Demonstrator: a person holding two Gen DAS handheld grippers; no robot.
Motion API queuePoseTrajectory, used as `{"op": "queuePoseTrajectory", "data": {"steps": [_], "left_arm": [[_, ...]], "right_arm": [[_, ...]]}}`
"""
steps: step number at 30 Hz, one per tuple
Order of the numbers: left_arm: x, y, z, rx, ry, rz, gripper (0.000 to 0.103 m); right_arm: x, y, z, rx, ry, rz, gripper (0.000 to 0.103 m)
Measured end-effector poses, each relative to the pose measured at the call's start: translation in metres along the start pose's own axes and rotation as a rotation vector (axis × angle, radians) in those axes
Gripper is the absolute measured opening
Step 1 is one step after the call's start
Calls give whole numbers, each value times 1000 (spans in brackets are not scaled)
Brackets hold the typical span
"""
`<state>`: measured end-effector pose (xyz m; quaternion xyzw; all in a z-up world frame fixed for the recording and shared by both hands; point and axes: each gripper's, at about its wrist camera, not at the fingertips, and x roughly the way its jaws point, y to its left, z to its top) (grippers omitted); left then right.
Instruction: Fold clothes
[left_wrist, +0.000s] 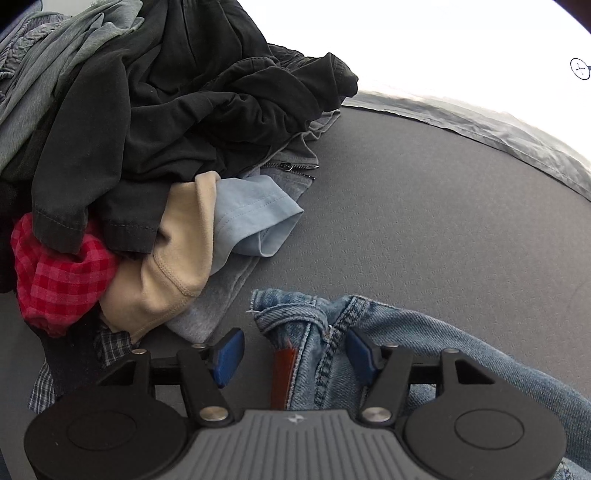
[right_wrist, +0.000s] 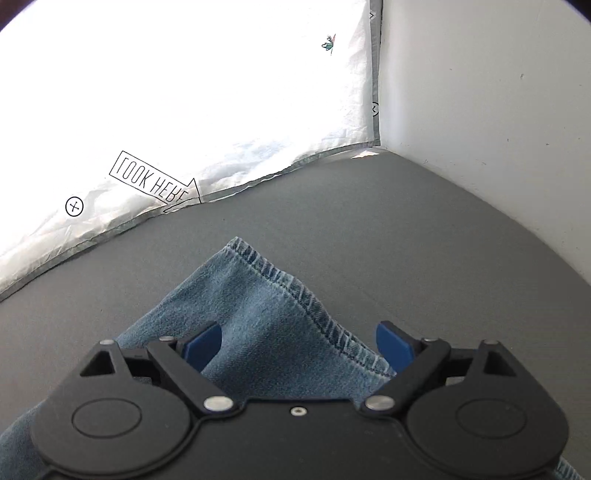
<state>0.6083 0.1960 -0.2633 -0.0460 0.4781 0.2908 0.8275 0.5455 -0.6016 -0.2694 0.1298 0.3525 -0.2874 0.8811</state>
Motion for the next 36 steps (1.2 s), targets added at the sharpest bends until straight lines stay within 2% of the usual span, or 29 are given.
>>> {"op": "queuePoseTrajectory", "data": {"steps": [5, 8, 10, 11, 12, 13, 14, 15, 18, 20, 23, 25, 27, 30, 31, 33, 34, 36], "left_arm": [[0, 2, 1, -23, 14, 3, 62], [0, -3, 2, -9, 16, 24, 62], [-1, -7, 3, 14, 13, 39, 62], [-2, -9, 3, 29, 11, 46, 62], [-2, -10, 3, 41, 9, 49, 62], [-3, -12, 3, 53, 7, 53, 62], [-3, -13, 3, 65, 5, 56, 62], [-3, -13, 4, 70, 6, 57, 62], [-4, -14, 6, 82, 8, 57, 62], [-7, -17, 7, 93, 7, 26, 63], [-14, -23, 9, 122, 0, -40, 68], [-18, -32, 8, 171, -16, -54, 75], [-17, -41, 6, 212, -28, -38, 75], [-16, -52, 2, 249, -39, -19, 77], [-15, -52, 2, 236, -33, -13, 80], [-12, -49, 3, 214, -23, -2, 87], [-13, -46, 4, 206, -14, -9, 88], [-17, -40, 6, 198, -5, -24, 88]], "right_arm": [[37, 16, 26, -43, 11, 79, 91], [60, 32, 37, -128, 64, 72, 89], [72, 43, 40, -205, 106, 66, 76], [80, 47, 42, -234, 145, 72, 63], [80, 47, 46, -219, 141, 110, 43], [81, 47, 50, -216, 160, 126, 33], [81, 49, 52, -230, 155, 129, 19], [80, 51, 55, -244, 150, 132, 10], [79, 55, 63, -287, 132, 141, 9], [77, 56, 72, -295, 84, 118, 9], [74, 61, 91, -315, -31, 35, 9], [78, 69, 102, -349, -86, -12, 9], [84, 77, 111, -383, -126, -45, 9], [108, 94, 110, -458, -109, -90, 12], [117, 100, 106, -493, -95, -116, 17], [135, 105, 98, -549, -50, -190, 38], [141, 105, 95, -562, -34, -224, 41], [136, 93, 99, -449, -26, -206, 53]]}}
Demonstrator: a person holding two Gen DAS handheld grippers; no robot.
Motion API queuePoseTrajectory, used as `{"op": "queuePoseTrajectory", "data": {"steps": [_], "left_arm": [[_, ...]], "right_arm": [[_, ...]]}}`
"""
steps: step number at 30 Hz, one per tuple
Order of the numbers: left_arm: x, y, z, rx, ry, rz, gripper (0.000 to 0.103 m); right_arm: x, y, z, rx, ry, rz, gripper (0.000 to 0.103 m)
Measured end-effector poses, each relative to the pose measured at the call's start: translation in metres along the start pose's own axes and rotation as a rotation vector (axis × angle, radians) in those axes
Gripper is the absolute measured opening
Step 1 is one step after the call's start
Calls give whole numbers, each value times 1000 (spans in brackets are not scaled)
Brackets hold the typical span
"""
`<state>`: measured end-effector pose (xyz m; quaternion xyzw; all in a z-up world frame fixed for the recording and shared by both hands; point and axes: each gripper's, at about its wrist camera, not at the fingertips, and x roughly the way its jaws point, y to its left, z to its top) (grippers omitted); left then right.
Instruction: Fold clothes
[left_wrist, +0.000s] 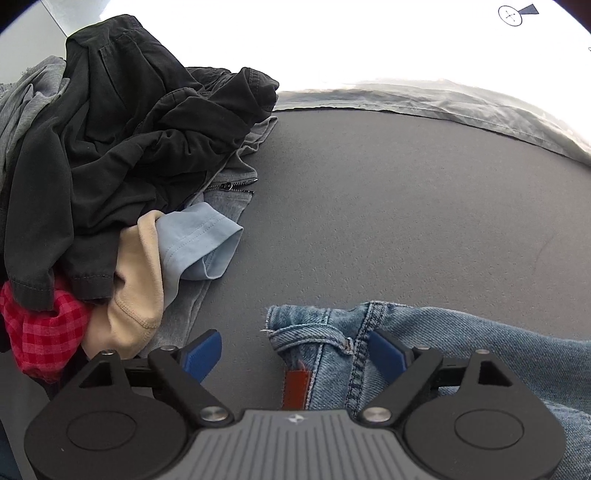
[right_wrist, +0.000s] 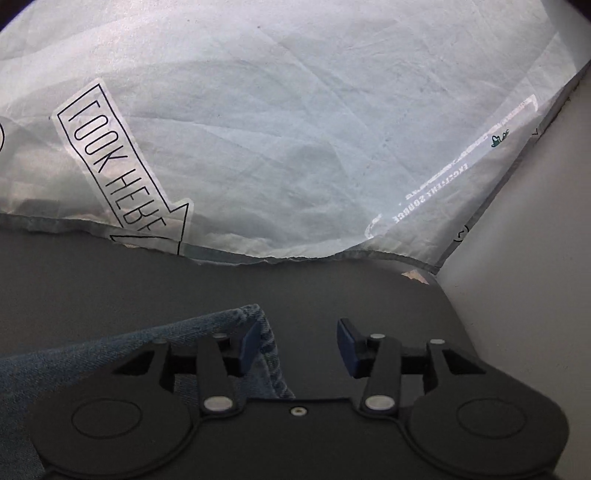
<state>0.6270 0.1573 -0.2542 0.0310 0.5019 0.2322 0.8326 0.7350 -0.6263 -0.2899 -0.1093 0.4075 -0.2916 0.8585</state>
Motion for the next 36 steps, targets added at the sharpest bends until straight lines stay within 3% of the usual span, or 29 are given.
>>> {"op": "queuePoseTrajectory", "data": {"steps": [2, 4, 10, 13, 15, 19, 26, 36], "left_arm": [[-8, 4, -1, -1, -2, -16, 88], [-16, 6, -7, -7, -4, -37, 88], [-32, 4, -26, -20, 5, -86, 88], [-40, -1, -28, -35, -7, -122, 88], [-41, -5, -26, -36, -8, -123, 88], [-32, -9, -26, -46, 16, -126, 88], [-25, 9, -45, -118, 62, -173, 88], [-21, 31, -86, -205, 122, -227, 89]], "right_arm": [[-15, -19, -3, 145, 4, 41, 62], [-35, -28, -11, 214, -6, 95, 63], [-107, 7, -66, 149, -29, 342, 65], [-144, 51, -112, 107, -16, 491, 65], [-174, 89, -122, 66, -16, 579, 65], [-237, 164, -119, -47, -48, 728, 65], [-322, 274, -93, -295, -152, 907, 65], [-378, 363, -84, -532, -170, 1074, 65]]}}
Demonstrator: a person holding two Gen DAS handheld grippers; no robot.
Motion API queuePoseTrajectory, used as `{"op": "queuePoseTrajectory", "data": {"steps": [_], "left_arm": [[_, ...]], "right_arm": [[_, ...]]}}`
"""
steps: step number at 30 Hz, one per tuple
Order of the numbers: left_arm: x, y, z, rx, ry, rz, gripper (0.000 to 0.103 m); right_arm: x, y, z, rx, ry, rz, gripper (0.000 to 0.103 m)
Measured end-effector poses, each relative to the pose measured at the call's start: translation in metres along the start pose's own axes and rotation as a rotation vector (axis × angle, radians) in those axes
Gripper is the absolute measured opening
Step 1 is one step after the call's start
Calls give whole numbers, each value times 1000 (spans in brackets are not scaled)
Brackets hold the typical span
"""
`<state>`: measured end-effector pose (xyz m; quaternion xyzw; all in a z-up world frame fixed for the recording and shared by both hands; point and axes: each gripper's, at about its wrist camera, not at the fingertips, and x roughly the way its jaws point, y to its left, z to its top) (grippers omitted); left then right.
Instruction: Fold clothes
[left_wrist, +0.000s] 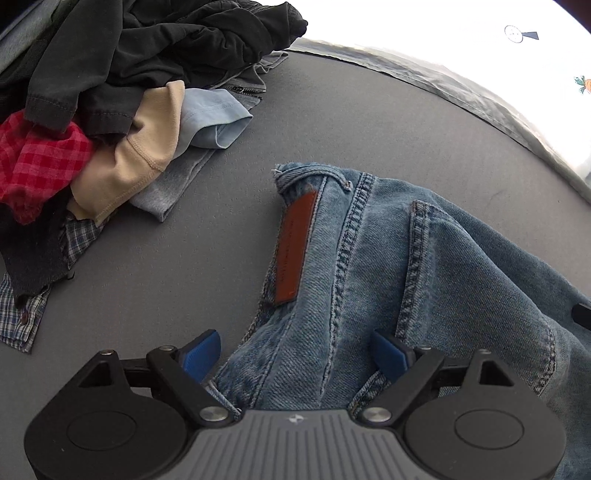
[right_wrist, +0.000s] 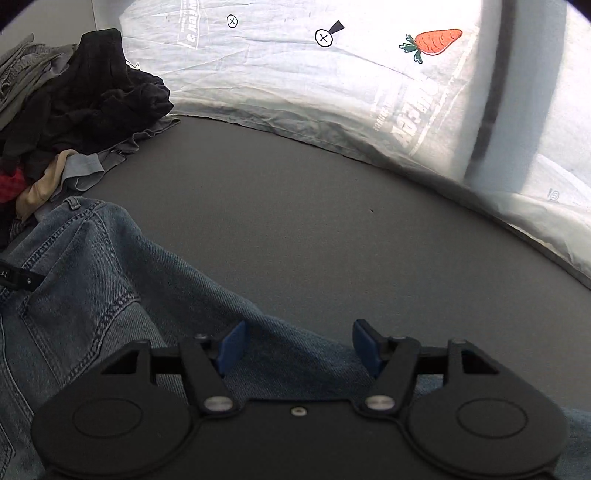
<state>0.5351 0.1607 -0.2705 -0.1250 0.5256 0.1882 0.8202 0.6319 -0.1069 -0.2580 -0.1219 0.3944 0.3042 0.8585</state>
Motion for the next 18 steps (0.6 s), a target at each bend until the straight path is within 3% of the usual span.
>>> {"op": "queuePoseTrajectory", "data": {"steps": [4, 6, 12, 18], "left_arm": [[2, 4, -2, -15, -1, -14, 92], [3, 3, -2, 0, -4, -10, 93], [4, 3, -1, -4, -2, -7, 95], [5, 4, -1, -4, -1, -10, 95]], "right_arm": [[13, 16, 5, -54, 24, 15, 62], [14, 15, 7, -50, 30, 48, 45], [18, 23, 15, -55, 45, 72, 11], [30, 12, 24, 101, 40, 33, 5]]}}
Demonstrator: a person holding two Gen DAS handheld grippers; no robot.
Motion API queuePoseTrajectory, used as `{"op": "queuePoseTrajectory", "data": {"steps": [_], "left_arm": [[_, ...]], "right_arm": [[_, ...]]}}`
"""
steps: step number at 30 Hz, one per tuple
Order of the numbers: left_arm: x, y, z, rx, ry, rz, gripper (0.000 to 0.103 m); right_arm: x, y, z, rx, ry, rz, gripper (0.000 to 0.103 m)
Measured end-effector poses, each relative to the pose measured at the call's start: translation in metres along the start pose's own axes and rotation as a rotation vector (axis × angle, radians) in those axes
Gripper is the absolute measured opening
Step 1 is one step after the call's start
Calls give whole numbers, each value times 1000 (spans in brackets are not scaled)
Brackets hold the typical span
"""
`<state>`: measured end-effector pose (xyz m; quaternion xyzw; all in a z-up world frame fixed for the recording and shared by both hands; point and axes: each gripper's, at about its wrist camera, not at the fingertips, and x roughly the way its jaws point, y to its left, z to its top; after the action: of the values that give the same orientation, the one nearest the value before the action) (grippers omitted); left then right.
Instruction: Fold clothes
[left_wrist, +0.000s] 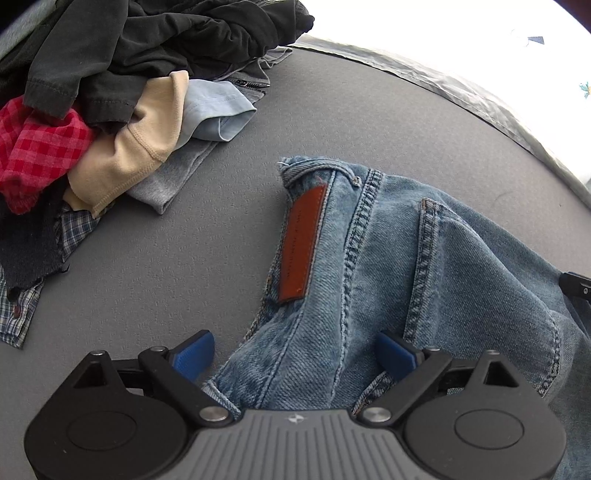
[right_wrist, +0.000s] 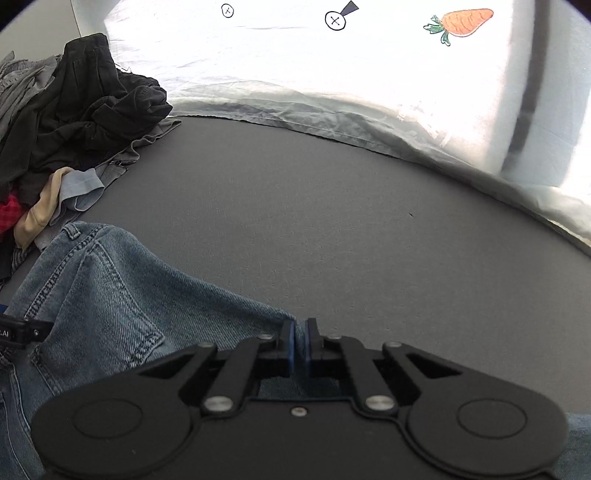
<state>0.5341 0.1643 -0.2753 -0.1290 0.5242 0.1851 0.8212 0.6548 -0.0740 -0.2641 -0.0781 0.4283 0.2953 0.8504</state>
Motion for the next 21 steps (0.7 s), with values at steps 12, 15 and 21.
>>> {"op": "queuePoseTrajectory", "data": {"steps": [12, 15, 21], "left_arm": [[-3, 1, 2, -31, 34, 13, 96], [-15, 2, -2, -31, 20, 19, 96], [-52, -3, -29, 36, -31, 21, 96]], "right_arm": [[-11, -36, 21, 171, -10, -152, 1], [-47, -57, 3, 245, -56, -186, 4], [-137, -101, -100, 469, -87, -261, 17]]}}
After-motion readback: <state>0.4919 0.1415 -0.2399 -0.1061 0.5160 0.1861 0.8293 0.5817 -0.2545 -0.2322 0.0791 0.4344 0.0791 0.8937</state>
